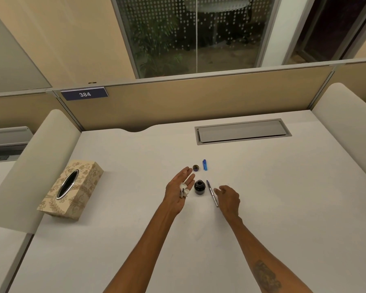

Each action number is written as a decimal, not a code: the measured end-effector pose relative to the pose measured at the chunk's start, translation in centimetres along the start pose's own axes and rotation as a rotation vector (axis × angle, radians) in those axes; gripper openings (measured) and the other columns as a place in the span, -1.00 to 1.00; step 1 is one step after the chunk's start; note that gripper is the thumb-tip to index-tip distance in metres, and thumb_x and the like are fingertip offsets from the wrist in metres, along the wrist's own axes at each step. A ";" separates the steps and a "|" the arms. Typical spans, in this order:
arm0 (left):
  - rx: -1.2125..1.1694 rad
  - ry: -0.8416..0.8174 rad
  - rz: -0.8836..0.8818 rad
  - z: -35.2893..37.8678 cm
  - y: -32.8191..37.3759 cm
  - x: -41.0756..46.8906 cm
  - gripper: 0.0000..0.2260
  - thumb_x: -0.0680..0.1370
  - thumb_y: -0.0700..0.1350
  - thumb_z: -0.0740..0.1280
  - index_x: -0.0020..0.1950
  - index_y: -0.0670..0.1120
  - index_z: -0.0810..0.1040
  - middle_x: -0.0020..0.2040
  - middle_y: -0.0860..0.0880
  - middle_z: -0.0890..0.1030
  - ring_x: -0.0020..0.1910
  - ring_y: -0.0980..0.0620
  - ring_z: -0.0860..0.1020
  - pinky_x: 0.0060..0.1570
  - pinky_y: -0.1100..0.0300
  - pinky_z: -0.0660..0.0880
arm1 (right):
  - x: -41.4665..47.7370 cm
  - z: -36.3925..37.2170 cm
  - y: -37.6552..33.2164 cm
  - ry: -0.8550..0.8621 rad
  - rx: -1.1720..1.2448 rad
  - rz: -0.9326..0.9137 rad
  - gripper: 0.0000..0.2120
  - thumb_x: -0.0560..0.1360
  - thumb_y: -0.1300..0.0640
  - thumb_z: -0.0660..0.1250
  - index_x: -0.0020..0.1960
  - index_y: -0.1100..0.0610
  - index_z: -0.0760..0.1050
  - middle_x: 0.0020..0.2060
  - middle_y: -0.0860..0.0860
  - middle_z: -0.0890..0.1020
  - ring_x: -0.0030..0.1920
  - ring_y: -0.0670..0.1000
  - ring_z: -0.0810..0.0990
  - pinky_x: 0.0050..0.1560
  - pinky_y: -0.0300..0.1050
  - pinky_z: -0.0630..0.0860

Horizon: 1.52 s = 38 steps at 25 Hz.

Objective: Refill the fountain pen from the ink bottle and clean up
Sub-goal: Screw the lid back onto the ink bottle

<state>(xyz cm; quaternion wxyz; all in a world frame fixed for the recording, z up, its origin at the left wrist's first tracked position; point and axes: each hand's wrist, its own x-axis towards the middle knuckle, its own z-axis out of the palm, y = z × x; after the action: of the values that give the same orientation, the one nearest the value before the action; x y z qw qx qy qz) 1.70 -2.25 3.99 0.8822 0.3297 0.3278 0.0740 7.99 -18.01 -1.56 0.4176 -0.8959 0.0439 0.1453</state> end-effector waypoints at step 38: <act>0.066 0.125 0.219 1.9 -3.4 -6.0 -0.83 0.51 -0.22 0.43 0.10 -0.15 0.66 0.02 -0.08 0.71 -0.04 0.03 0.71 -0.04 0.27 0.63 | -3.3 -4.7 -4.1 -0.342 0.448 -0.707 -0.81 0.52 0.34 0.37 0.05 0.12 0.66 -0.06 -0.08 0.67 -0.02 -0.18 0.65 0.07 -0.33 0.55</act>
<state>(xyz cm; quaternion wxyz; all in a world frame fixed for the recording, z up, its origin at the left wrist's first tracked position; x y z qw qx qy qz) -2.05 -7.92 6.10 0.8353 0.3872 0.3465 0.1794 6.73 -19.11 5.25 0.6266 -0.7064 -0.3041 0.1262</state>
